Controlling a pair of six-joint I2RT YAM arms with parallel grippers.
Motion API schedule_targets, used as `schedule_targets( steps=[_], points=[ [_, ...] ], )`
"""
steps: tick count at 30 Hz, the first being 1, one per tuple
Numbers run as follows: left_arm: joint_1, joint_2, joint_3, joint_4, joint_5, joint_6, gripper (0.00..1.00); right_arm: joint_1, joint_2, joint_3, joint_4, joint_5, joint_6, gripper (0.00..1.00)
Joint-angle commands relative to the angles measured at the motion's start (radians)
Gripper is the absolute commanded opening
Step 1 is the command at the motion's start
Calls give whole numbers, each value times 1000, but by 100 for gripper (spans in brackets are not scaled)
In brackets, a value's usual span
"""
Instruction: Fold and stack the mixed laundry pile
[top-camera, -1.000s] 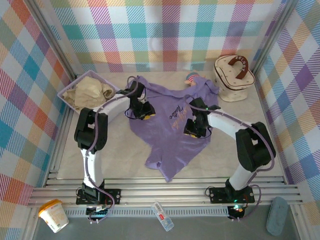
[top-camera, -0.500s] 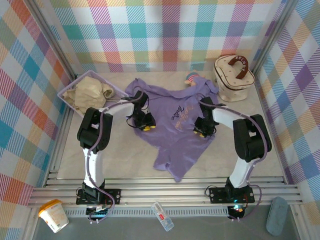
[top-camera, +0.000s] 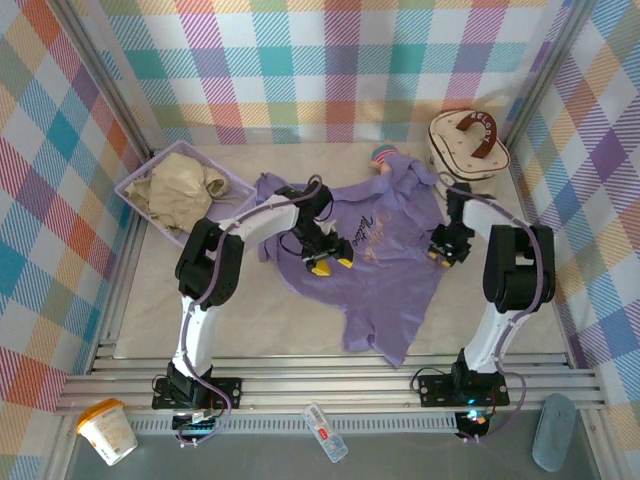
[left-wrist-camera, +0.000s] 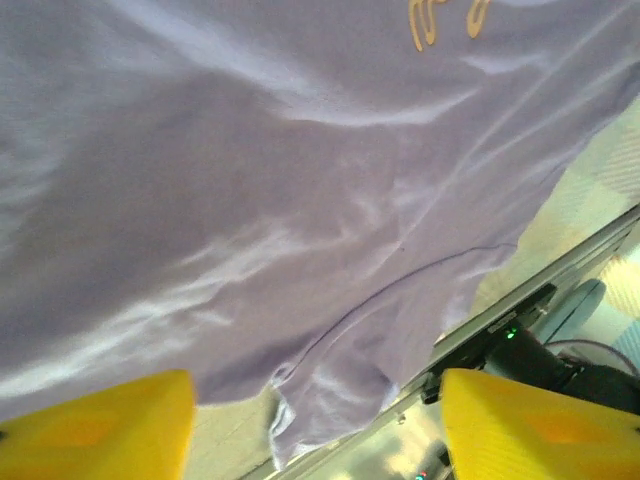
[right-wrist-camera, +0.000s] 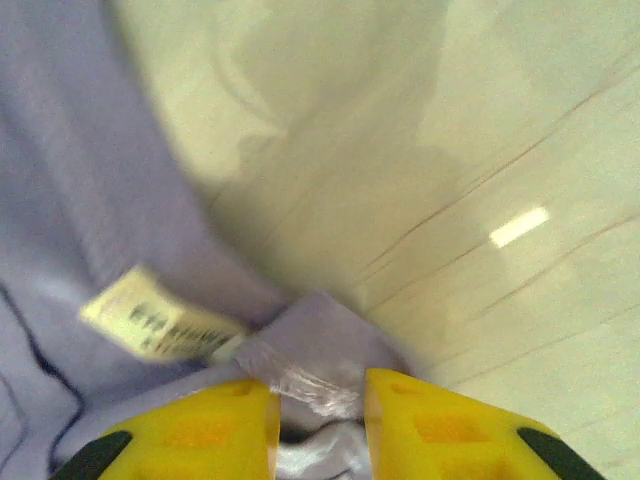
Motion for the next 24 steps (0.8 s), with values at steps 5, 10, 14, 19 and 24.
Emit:
schedule_targets(
  steps=[5,10,14,19,24],
  points=[
    [191,-226,-100,-29,-200,9,76,57,-103,103,-101,-32,-72,32],
    [313,-305,-275,104,-276,-6,71,224,-234,-70,-70,-92,71,32],
    [325,-299,-350,197,-289,3,67,258,-252,-197,25,-164,190,30],
    [329,-260,-399,308,-355,-6,59,221,-195,-206,85,-158,213,29],
    [337,-229,-405,357,-435,0,38,138,-91,-161,81,-174,185,28]
  ],
)
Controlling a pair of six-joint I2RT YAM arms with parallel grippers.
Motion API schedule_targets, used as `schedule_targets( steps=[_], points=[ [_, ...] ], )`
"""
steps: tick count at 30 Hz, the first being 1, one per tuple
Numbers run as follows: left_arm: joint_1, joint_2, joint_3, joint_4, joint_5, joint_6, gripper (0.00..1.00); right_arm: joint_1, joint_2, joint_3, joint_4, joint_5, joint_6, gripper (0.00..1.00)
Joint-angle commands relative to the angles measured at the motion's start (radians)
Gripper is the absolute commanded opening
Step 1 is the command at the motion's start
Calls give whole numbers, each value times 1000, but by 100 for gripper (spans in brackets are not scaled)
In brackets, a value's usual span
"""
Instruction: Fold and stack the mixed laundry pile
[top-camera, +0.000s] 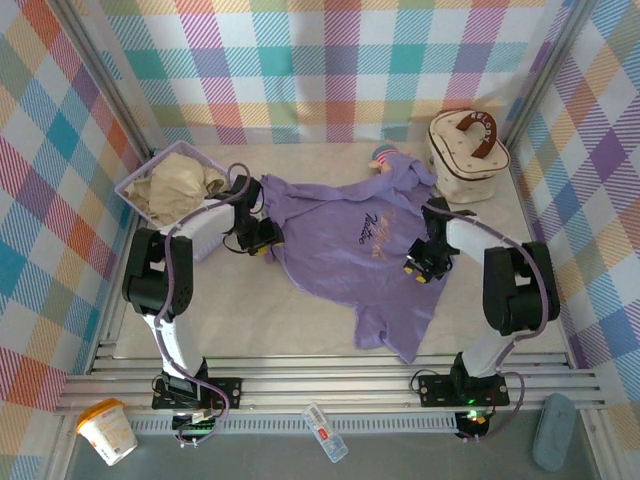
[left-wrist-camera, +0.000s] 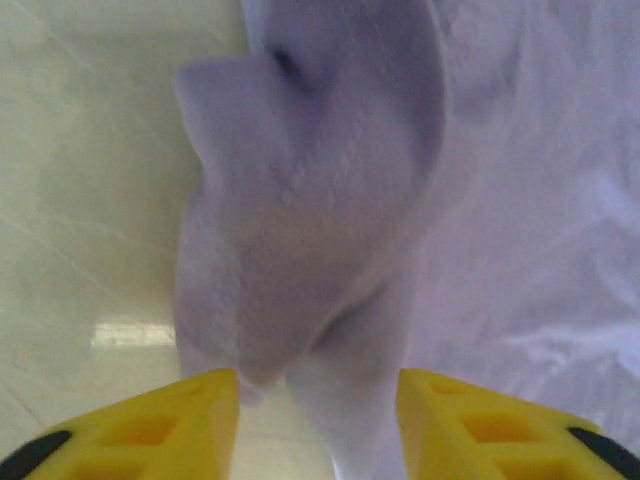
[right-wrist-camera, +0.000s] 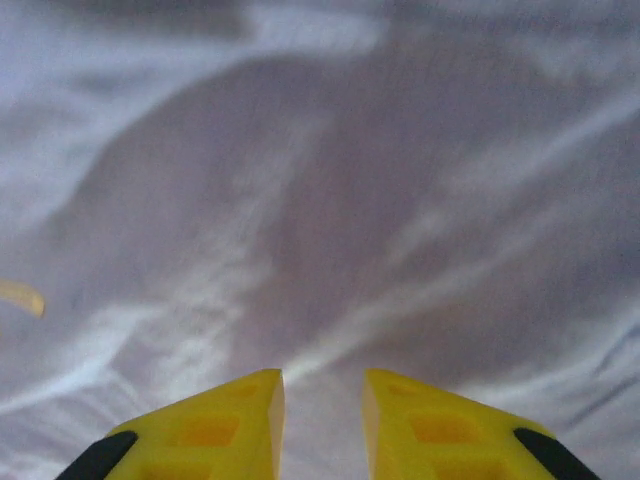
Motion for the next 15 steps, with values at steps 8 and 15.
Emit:
schedule_targets(
  steps=[8,15],
  points=[
    [11,43,14,-16,-172,92,3,-139,165,130,-25,4,-28,25],
    [11,-24,56,-134,-198,132,0,-234,251,242,-53,30,-85,20]
  ],
)
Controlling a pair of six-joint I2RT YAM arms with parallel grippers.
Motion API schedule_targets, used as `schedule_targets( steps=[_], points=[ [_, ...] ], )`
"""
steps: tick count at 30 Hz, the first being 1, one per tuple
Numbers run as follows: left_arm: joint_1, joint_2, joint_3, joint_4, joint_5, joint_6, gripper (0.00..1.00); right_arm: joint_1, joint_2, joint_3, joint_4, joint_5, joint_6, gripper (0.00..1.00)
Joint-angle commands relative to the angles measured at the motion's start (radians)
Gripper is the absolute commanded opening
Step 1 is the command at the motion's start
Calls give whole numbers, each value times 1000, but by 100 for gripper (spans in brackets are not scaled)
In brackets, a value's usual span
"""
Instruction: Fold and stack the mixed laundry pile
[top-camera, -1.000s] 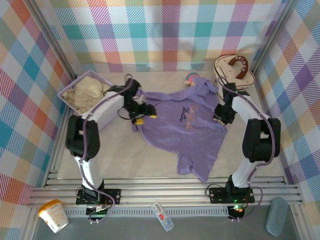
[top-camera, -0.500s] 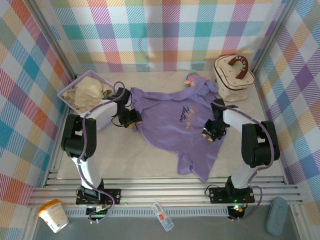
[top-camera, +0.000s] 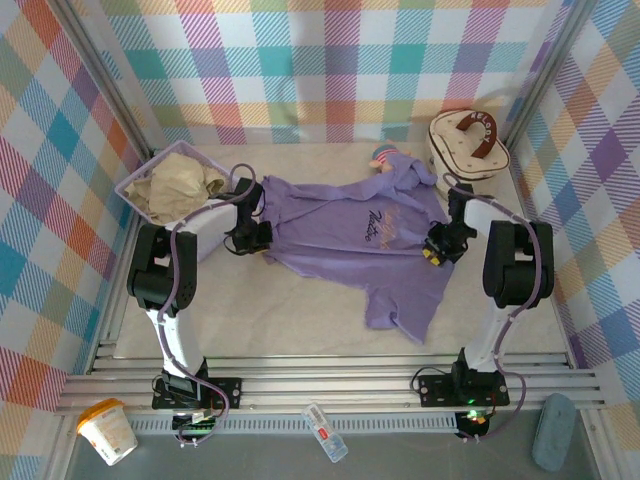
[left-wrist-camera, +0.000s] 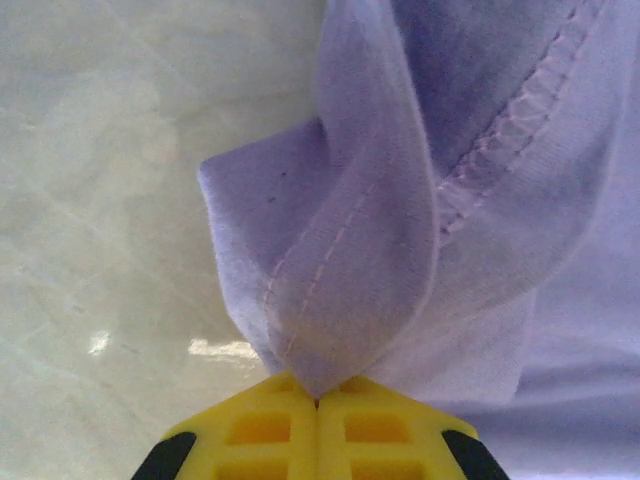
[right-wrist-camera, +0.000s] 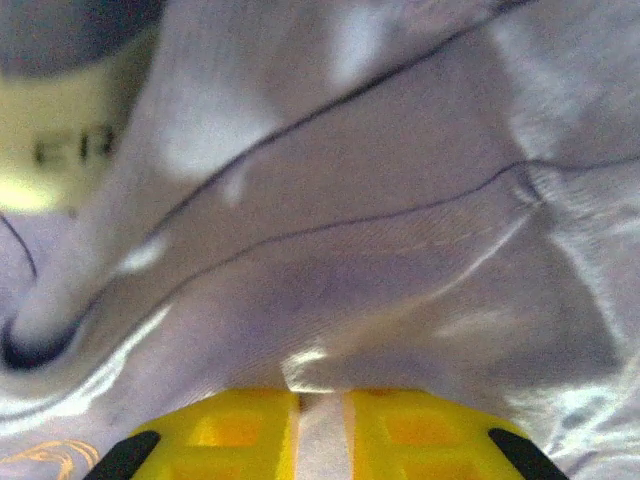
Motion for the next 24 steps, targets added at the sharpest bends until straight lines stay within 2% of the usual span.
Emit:
schedule_targets(
  steps=[1,6,7,8,10,11,12,14,17,22,24],
  points=[
    [10,-69,54,-107,-36,53,0,-56,74,64,-37,66,-63,19],
    [6,-102,117,-212,6,133,1,-90,134,229,-139,189,-186,19],
    [1,-108,125,-227,25,157,7,-92,141,258,-156,202,-213,20],
    [-5,-113,133,-241,35,180,19,-91,143,284,-169,207,-246,20],
    [-15,-119,135,-263,22,188,50,-88,125,307,-176,188,-276,24],
    [-18,-119,129,-267,21,181,59,-87,102,302,-168,158,-285,29],
    [-18,-121,119,-262,26,166,63,-81,73,290,-159,135,-282,33],
    [-18,-130,89,-237,47,123,65,-66,9,246,-139,93,-270,39],
    [-24,-151,35,-191,76,81,64,-33,-92,157,-116,49,-229,41],
    [-54,-171,-40,-134,14,121,52,38,-180,-8,-67,-23,-157,41],
    [-66,-159,-59,-109,-10,129,51,55,-183,-59,-37,-43,-129,41]
  ],
)
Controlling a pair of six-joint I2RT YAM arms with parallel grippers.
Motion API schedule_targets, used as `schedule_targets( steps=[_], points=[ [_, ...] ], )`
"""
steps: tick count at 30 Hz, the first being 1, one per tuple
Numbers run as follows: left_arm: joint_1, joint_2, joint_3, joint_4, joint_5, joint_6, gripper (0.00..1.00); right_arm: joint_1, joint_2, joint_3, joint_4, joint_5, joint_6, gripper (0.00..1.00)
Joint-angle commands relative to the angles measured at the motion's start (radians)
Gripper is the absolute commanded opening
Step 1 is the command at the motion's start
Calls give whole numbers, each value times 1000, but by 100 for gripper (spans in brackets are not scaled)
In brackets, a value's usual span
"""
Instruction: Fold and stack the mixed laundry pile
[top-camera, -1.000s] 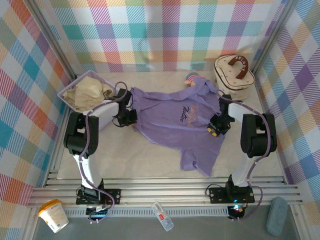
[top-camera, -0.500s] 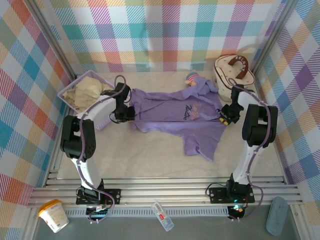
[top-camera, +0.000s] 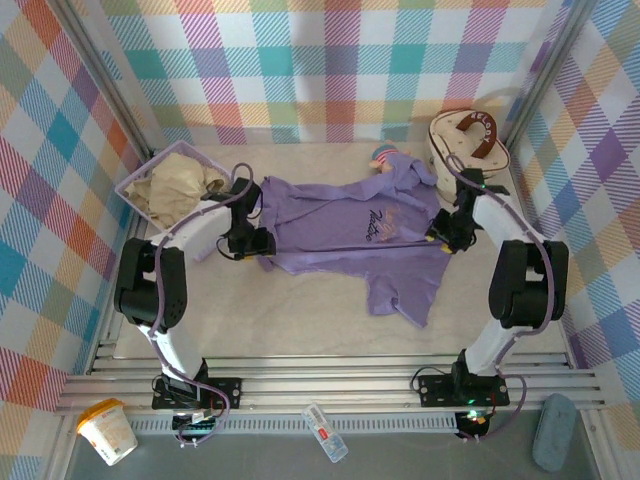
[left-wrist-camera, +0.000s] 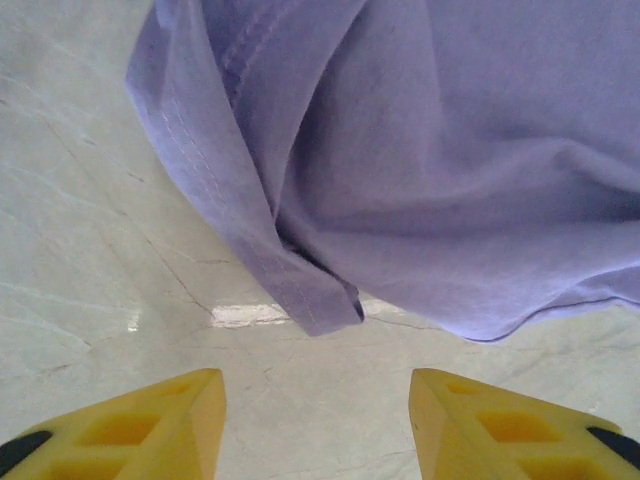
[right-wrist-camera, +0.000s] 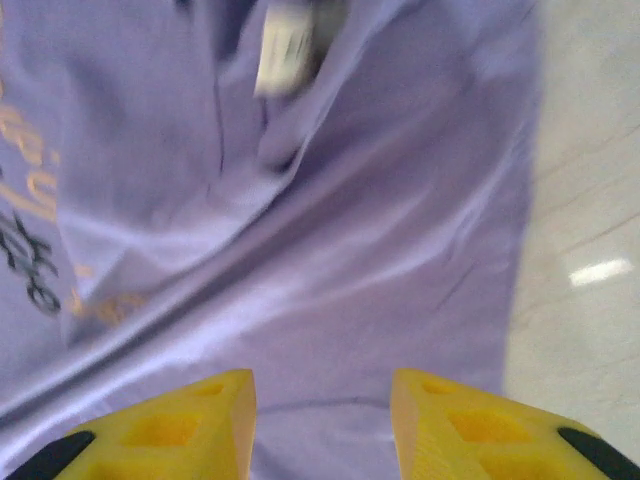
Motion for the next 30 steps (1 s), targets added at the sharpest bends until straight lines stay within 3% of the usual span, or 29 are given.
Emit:
schedule_targets(
  steps=[1,8,16,20,24,30],
  points=[
    [-27,-18,-34,58,-38,20,51,20,9,-84,46,-70,74,41],
    [-44,75,-46,151,-49,-10,50,15,88,-95,78,-67,141,40],
    [-44,101,-56,122,-107,23,2,-30,183,-45,49,-3,162,38],
    [-41,27,-48,44,-104,33,0,-81,209,4,12,39,123,35],
    [-19,-87,-50,-15,-16,28,0,-142,228,49,-15,85,68,34],
    [59,-159,-161,-58,-7,-63,0,-171,252,129,-52,120,-31,33]
  ],
)
